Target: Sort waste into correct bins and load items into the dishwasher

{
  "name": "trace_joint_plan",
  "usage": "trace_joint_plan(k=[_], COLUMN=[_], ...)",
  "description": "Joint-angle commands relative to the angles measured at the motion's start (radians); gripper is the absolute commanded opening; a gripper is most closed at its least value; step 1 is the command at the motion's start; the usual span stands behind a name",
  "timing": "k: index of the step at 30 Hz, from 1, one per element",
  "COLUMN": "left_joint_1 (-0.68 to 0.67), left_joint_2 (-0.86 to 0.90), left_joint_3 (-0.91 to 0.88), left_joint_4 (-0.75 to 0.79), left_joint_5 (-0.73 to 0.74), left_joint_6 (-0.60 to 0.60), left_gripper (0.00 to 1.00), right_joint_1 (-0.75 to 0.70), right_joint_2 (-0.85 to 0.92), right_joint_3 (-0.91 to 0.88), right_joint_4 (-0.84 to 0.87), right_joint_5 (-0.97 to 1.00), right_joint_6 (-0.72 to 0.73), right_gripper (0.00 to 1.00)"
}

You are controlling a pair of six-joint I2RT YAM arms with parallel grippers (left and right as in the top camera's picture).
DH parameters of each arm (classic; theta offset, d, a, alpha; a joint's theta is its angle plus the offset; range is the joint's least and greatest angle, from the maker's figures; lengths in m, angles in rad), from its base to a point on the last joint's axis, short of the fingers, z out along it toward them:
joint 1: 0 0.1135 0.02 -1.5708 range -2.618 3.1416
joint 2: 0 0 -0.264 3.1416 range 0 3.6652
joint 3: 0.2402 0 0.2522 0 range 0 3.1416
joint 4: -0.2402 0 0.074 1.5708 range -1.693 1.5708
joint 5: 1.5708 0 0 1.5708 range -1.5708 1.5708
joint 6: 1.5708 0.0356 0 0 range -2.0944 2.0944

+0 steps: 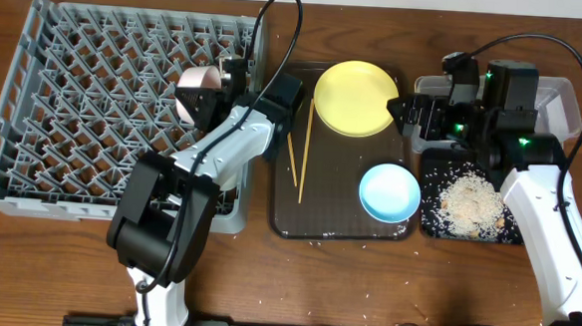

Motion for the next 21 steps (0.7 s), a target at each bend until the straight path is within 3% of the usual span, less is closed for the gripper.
trace_joint_plan(k=[1,8,10,16,21], left_joint_1=[-0.029,-0.074,-0.074,-0.074,-0.074], left_joint_2=[0.014,0.013,0.011,-0.036,-0.171], left_joint_3=[-0.006,-0.005,-0.005,0.035,0.06], left_joint_4=[-0.019,-0.018,-0.019,-0.037,-0.04], left_joint_5=[0.04,0.09,0.166,0.353,0.603], left_joint_6=[-0.019,0.012,0.03,0.067,0.075], left_gripper=[0.14,0.33,0.47,0.7,0.79], right_joint_1=[-0.004,-0.004,-0.004,-0.004,-0.004], right_joint_2=[-0.019,-0.019,-0.019,-0.019,-0.019], right_joint_3=[0.002,0.002,0.002,0.002,0.002], right_joint_4=[-0.001,0.0,-0.001,0.0,0.0], right_joint_5=[-0.001,-0.001,-0.001,-0.001,-0.001], right_joint_6=[0.007,0.007,0.007,0.007,0.007], right_gripper=[0.99,0.99,0.99,0.99,0.99])
